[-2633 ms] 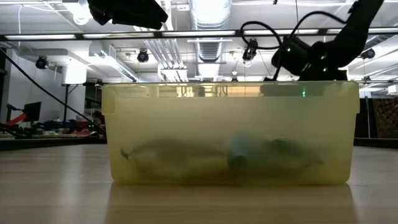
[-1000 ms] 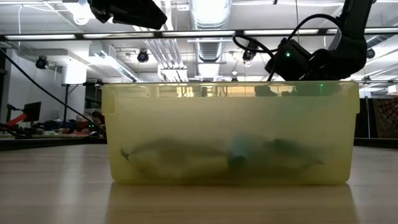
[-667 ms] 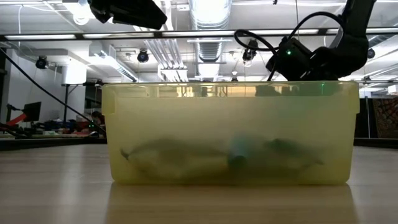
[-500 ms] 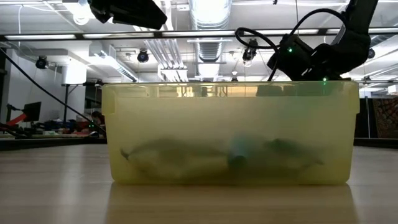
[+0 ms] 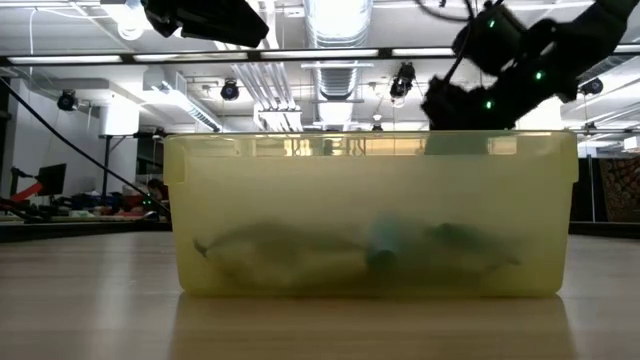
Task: Sort candy
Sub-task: Put the black candy into the transparent bin, then put the red candy into the orange bin
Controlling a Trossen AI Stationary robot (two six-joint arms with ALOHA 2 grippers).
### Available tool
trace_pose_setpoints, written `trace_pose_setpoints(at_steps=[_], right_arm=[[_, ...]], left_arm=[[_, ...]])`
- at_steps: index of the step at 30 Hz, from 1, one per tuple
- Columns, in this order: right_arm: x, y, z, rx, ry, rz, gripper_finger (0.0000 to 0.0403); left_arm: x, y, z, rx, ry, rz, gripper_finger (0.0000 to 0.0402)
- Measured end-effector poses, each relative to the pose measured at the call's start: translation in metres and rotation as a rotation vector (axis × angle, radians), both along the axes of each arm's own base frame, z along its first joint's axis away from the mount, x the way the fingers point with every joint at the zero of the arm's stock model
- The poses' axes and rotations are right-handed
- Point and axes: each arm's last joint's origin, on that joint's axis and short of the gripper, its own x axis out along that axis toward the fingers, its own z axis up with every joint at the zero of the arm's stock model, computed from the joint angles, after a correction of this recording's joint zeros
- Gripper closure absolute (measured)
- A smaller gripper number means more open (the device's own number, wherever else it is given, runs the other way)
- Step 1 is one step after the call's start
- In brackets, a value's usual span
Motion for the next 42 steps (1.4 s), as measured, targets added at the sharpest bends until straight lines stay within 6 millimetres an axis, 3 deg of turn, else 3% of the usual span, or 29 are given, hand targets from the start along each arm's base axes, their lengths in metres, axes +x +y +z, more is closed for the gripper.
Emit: trace_pose_setpoints(at_steps=[8,15,28,36,42], right_arm=[[-0.006,-0.020,0.029,-0.089,-0.160,-0.064,0.0391],[0.010,-0.045,0.039,-0.143,-0.144,-0.109,0.0391],[0.056,-0.081,0.015,-0.129,-0.024,-0.159,0.0386],[0.067,-0.086,0.001,-0.095,0.001,-0.171,0.0308],[0.064,-0.085,0.009,-0.067,-0.023,-0.151,0.0244]], left_arm=[[0.000,0.000,0.000,0.000,0.000,0.000,0.0228],[0.000,0.000,0.000,0.000,0.000,0.000,0.0228],[0.000,0.000,-0.001,0.008,0.010,-0.001,0.0228],[-0.001,0.001,-0.002,0.016,0.024,-0.002,0.0228],[-0.001,0.001,-0.002,0.019,0.028,-0.002,0.0228]])
